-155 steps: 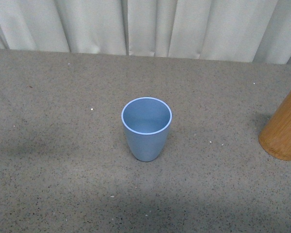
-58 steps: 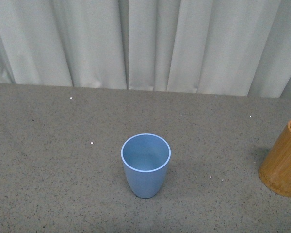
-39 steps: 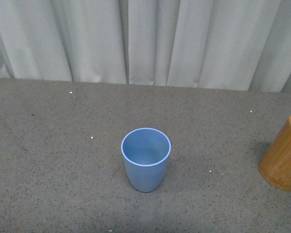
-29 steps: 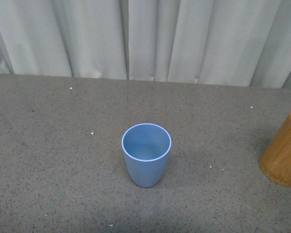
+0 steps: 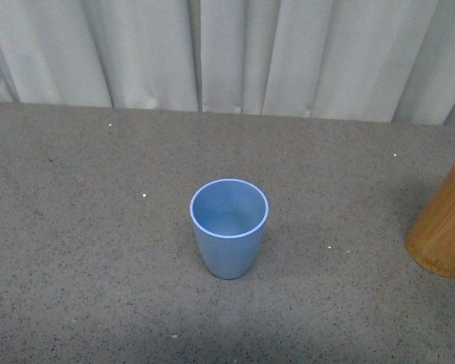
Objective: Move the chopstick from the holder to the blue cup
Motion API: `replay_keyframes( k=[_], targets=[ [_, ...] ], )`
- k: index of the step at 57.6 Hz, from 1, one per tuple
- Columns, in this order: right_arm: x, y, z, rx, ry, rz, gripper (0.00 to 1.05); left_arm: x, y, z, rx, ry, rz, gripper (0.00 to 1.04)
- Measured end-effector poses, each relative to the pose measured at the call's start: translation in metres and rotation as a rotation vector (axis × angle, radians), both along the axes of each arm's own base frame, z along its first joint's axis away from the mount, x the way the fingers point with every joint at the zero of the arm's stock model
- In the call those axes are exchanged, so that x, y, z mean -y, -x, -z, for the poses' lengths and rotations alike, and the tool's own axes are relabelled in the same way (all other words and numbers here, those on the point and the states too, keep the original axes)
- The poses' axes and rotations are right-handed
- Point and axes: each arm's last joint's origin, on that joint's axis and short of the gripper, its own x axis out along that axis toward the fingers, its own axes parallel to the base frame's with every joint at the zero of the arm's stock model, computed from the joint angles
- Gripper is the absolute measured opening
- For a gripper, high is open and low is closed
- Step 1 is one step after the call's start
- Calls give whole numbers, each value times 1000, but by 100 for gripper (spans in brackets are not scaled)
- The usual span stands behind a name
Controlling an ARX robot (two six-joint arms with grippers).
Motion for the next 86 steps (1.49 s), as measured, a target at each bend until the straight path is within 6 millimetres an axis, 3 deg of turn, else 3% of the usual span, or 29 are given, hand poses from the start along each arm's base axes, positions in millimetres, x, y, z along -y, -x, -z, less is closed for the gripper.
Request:
replay_keyframes(
  k=[24, 51, 57, 72, 86],
  targets=[
    [-3, -12, 15, -7, -47, 18, 92, 0, 0, 0, 0, 0, 0, 98],
    [-11, -17, 21, 3, -41, -5, 23, 0, 0, 0, 0, 0, 0, 98],
    [-11, -18, 21, 14, -54, -7, 2, 0, 0, 0, 0, 0, 0, 98],
    [-12, -18, 17, 37, -57, -17, 2, 0, 0, 0, 0, 0, 0, 98],
    [-18, -11, -8, 130, -69, -18, 2, 0, 0, 0, 0, 0, 0, 98]
  ],
)
